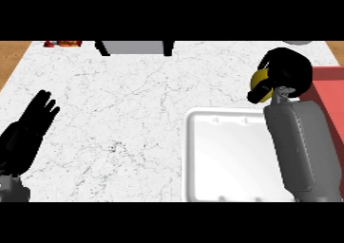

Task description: Pick the lemon from the tray and place it in the cardboard box

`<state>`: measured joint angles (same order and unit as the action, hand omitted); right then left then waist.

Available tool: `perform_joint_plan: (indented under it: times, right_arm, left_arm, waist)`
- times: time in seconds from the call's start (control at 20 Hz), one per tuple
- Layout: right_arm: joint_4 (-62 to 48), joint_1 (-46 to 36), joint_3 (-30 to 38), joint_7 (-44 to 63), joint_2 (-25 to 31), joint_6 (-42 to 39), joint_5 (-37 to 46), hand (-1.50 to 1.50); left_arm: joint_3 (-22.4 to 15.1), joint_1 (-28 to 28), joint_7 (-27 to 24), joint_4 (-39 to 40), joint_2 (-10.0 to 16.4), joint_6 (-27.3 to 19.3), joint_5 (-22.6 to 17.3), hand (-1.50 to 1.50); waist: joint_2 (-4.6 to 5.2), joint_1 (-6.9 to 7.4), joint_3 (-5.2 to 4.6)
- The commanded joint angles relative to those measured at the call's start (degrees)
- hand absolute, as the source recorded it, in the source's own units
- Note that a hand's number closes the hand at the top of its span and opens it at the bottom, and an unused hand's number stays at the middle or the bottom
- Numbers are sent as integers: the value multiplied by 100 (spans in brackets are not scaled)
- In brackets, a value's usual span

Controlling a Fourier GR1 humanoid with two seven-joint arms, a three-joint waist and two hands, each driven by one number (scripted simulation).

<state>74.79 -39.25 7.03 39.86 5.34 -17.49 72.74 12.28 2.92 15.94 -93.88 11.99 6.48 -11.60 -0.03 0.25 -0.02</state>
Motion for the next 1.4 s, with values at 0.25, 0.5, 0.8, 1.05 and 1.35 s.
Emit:
perform_joint_plan:
  times: [0.25,0.5,0.8,1.05,1.35]
  right_arm:
    - [1117,-851,5,1051,457,-181,645,150]
    - [1170,-1205,182,1546,696,-477,841,150]
    - [1179,-933,755,1160,1375,-415,538,150]
    - [955,-225,913,538,1767,-208,346,150]
    - [520,-9,1276,-168,2279,379,9,150]
  left_arm:
    - [14,-109,-17,-94,-16,-104,140,0]
    - [57,-33,136,-228,-24,-85,-8,0]
    - [-39,-168,140,-337,-103,-7,3,0]
    - [178,-65,40,-8,59,125,-86,0]
    - [-70,-230,128,-429,-153,32,57,0]
  waist:
    - [-24,-34,-1]
    - [-13,-2,0]
    - [-3,-12,2]
    - [5,-18,2]
    - [3,9,4]
